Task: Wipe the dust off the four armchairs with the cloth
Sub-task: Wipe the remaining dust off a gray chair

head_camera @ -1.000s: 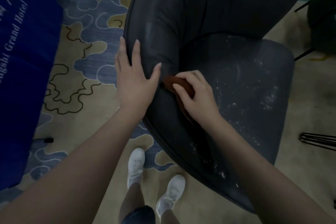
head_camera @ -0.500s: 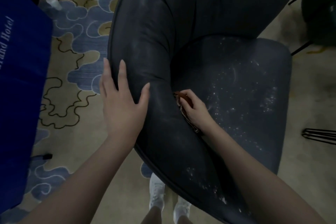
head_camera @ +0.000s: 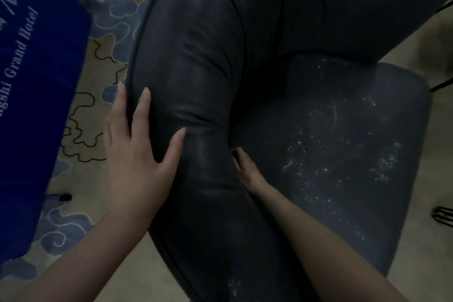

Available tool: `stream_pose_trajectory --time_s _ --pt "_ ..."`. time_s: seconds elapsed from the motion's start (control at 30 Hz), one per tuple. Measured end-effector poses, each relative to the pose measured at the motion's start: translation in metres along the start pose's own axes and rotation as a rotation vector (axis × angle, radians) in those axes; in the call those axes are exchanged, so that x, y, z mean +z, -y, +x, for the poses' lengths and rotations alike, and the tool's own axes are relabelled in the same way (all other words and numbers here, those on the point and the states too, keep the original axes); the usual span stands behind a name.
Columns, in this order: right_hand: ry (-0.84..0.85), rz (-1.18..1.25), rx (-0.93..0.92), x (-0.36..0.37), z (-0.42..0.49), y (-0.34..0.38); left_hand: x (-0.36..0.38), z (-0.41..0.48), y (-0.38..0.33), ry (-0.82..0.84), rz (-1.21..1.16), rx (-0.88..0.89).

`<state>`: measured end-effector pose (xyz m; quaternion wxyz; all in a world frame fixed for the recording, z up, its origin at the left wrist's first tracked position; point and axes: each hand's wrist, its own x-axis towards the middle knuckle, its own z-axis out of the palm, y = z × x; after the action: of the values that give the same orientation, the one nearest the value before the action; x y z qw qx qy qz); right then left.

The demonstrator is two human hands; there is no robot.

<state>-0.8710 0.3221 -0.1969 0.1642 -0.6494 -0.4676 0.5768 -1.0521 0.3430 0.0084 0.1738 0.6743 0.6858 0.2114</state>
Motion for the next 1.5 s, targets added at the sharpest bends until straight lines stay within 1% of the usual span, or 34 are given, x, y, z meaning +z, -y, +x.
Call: stream_pose_trajectory --time_s 0.13,0.3,0.37,0.53,0.63,0.7,0.8,0.97,1.23,1.37,1.5 --pt "0.108 -0.104 0.037 0.009 0.007 -0.028 0.000 0.001 0.000 0.003 0.021 -0.007" --pt "0.106 -0.102 0.027 0.019 0.003 -0.054 0.000 0.000 0.000 0.000 0.028 -0.033" --pt "0.115 -0.055 0.046 0.020 0.001 -0.056 0.000 0.000 0.000 0.007 0.037 -0.038" --pt "0.168 0.175 0.163 0.016 -0.010 -0.055 -0.002 0.000 -0.005 0.016 0.029 -0.066" --pt "0.169 0.300 0.162 0.004 -0.028 -0.048 -0.003 0.000 -0.008 0.018 0.016 -0.079" --pt "0.186 0.314 0.158 -0.003 -0.040 -0.041 -0.003 0.000 -0.008 0.019 0.018 -0.070" --pt "0.146 0.301 0.090 -0.010 -0.055 -0.032 -0.004 0.000 -0.009 0.028 0.018 -0.085" --pt "0.057 0.359 -0.034 -0.020 -0.080 -0.009 -0.004 -0.001 -0.008 0.030 0.010 -0.078" --pt "-0.036 0.344 -0.197 -0.039 -0.113 0.042 -0.004 -0.001 -0.007 0.017 0.019 -0.055" --pt "-0.104 0.305 -0.266 -0.041 -0.124 0.062 -0.003 0.000 -0.005 0.006 0.028 -0.045" --pt "-0.194 0.218 -0.380 -0.038 -0.131 0.081 -0.002 0.000 -0.005 -0.006 0.025 -0.044"
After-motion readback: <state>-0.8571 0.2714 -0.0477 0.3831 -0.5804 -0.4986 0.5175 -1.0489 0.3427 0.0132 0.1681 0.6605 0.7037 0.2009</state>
